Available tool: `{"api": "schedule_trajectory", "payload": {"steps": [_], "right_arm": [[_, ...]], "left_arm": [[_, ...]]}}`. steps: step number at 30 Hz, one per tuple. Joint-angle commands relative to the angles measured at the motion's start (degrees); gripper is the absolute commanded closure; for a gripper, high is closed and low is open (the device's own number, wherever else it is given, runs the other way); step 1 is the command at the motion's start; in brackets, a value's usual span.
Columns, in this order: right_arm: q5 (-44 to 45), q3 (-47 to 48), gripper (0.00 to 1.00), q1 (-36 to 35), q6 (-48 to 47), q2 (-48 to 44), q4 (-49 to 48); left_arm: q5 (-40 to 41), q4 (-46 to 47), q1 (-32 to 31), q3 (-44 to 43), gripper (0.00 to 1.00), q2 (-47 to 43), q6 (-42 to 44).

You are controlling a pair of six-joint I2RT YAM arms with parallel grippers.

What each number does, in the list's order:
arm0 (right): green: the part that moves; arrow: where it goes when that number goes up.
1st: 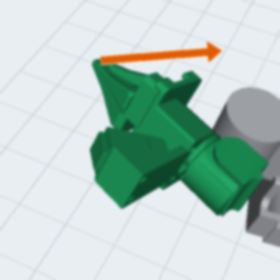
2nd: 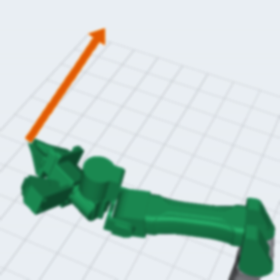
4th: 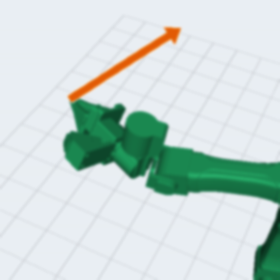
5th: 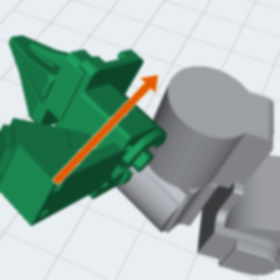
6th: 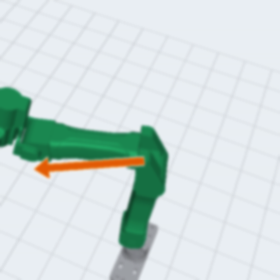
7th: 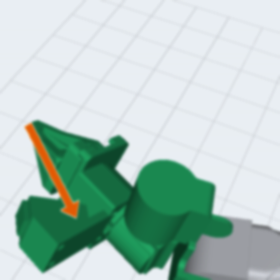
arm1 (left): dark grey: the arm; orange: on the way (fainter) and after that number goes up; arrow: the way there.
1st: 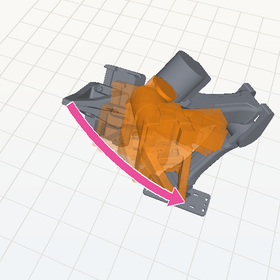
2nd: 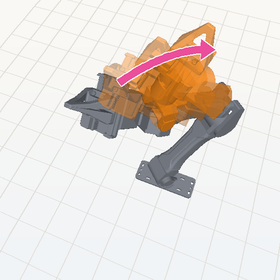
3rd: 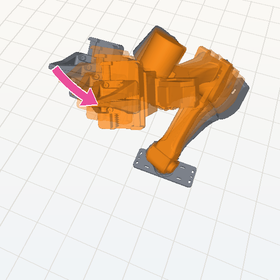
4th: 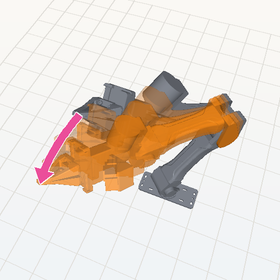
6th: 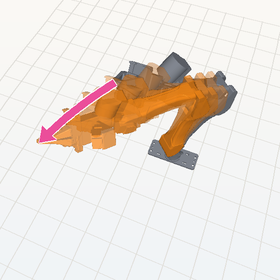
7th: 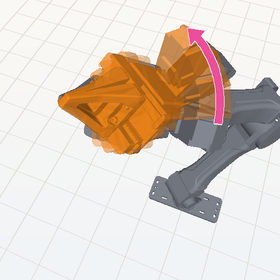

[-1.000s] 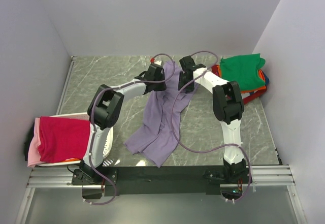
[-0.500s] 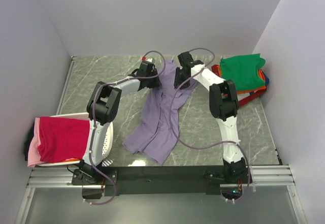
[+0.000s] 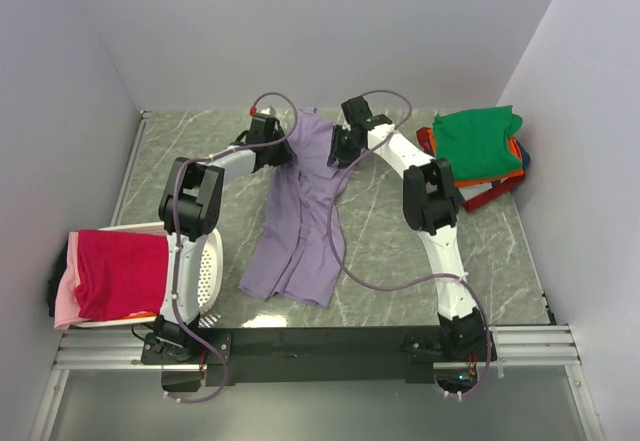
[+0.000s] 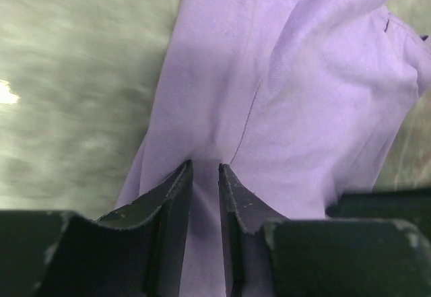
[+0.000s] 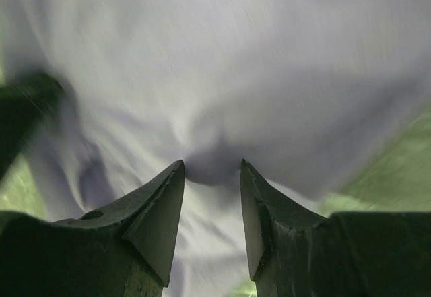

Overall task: Fold and stack the t-shirts
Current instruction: Fold the tshirt

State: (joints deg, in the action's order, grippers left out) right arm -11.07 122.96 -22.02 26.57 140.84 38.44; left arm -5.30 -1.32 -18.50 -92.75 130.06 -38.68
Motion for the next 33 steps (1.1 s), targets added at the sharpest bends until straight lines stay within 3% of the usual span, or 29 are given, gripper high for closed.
{"api": "schedule_trajectory", "payload": {"steps": [1, 8, 18, 25, 33], "right_arm": [[0.0, -3.5, 0.53, -1.8, -0.4, -7.7, -2.5], [4.1, -16.5, 0.52, -2.9, 0.1, -15.2, -6.3], [4.0, -7.9, 0.52, -2.7, 0.3, -7.4, -4.0], [5.0, -22.6, 0.52, -2.8, 0.2, -20.1, -10.4], [4.1, -51.7, 0.52, -5.3, 0.6, -39.7, -15.8]], "left_arm": [[5.0, -1.1, 2.4, -0.3, 0.7, 1.9, -1.3], [4.4, 0.9, 1.3, -0.3, 0.7, -0.9, -0.3], [6.4, 3.5, -3.7, 5.7, 0.69, -9.7, 4.1], [10.7, 2.8, -9.7, 13.9, 0.7, -18.9, 5.1], [16.9, -5.2, -11.1, 30.3, 0.7, -32.2, 0.2]]}}
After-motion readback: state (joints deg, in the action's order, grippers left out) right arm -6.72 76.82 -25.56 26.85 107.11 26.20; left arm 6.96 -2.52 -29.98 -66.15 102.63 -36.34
